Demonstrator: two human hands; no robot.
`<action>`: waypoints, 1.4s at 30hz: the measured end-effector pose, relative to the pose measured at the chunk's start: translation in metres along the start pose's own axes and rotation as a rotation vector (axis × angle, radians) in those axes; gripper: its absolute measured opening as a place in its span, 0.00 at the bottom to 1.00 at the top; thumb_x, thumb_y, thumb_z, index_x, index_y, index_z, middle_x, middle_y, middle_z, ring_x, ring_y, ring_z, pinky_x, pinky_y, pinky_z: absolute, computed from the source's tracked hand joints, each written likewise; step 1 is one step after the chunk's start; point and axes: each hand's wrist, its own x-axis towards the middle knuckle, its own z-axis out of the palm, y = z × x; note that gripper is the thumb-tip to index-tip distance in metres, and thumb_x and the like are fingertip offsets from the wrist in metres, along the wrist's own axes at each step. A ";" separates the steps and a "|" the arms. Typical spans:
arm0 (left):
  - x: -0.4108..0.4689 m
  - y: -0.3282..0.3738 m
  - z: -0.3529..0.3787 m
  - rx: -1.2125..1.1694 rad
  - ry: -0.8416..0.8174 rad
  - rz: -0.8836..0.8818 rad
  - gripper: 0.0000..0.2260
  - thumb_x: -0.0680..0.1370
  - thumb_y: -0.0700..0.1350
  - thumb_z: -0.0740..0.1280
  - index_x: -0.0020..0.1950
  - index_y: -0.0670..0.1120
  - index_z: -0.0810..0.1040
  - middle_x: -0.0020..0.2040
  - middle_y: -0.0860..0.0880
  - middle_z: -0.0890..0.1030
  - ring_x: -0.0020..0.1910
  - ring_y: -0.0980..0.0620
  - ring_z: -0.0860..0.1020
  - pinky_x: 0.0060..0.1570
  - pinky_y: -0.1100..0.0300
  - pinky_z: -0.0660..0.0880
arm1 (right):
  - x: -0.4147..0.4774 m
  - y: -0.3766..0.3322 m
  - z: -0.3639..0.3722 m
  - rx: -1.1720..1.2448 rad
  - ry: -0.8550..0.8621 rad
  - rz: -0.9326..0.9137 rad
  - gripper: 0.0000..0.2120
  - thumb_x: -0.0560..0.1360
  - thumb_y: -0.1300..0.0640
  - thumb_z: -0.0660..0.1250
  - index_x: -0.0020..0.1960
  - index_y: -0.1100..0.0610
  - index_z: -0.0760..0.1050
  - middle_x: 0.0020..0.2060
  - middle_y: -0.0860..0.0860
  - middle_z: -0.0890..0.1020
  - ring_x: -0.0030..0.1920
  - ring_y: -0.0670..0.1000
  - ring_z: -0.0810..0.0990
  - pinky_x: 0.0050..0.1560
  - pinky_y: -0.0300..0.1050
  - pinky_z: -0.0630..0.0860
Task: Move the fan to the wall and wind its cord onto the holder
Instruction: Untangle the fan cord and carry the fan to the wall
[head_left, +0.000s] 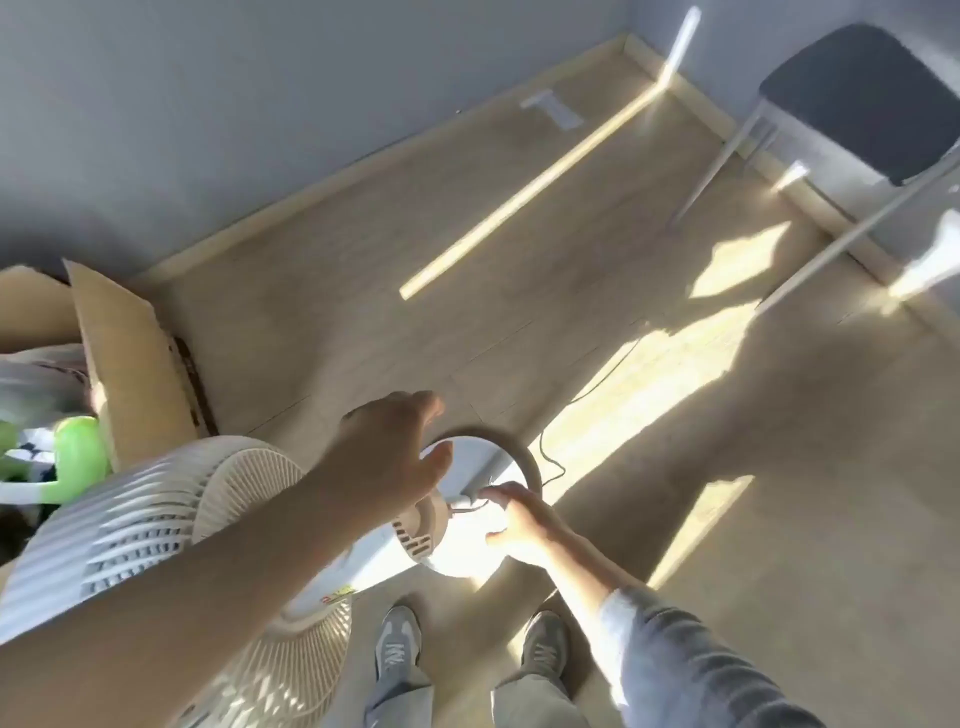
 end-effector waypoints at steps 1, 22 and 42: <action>0.004 -0.003 0.002 -0.004 -0.015 -0.008 0.20 0.76 0.54 0.62 0.66 0.49 0.70 0.62 0.51 0.78 0.59 0.52 0.77 0.57 0.58 0.72 | 0.008 0.000 0.004 0.006 -0.014 -0.001 0.29 0.71 0.58 0.69 0.71 0.51 0.67 0.68 0.54 0.69 0.68 0.54 0.69 0.67 0.49 0.70; -0.016 0.065 -0.022 0.036 -0.116 0.126 0.19 0.76 0.53 0.62 0.65 0.48 0.72 0.60 0.50 0.80 0.57 0.52 0.78 0.57 0.60 0.72 | -0.169 0.066 -0.112 -0.022 0.342 0.121 0.08 0.67 0.55 0.65 0.31 0.51 0.68 0.29 0.47 0.75 0.33 0.47 0.74 0.37 0.41 0.71; -0.122 0.160 -0.117 -0.085 0.040 0.434 0.19 0.76 0.53 0.64 0.65 0.49 0.73 0.63 0.53 0.78 0.61 0.55 0.76 0.63 0.63 0.70 | -0.431 -0.055 -0.224 0.579 0.410 -0.008 0.11 0.74 0.60 0.68 0.35 0.63 0.74 0.26 0.51 0.72 0.28 0.46 0.72 0.34 0.37 0.77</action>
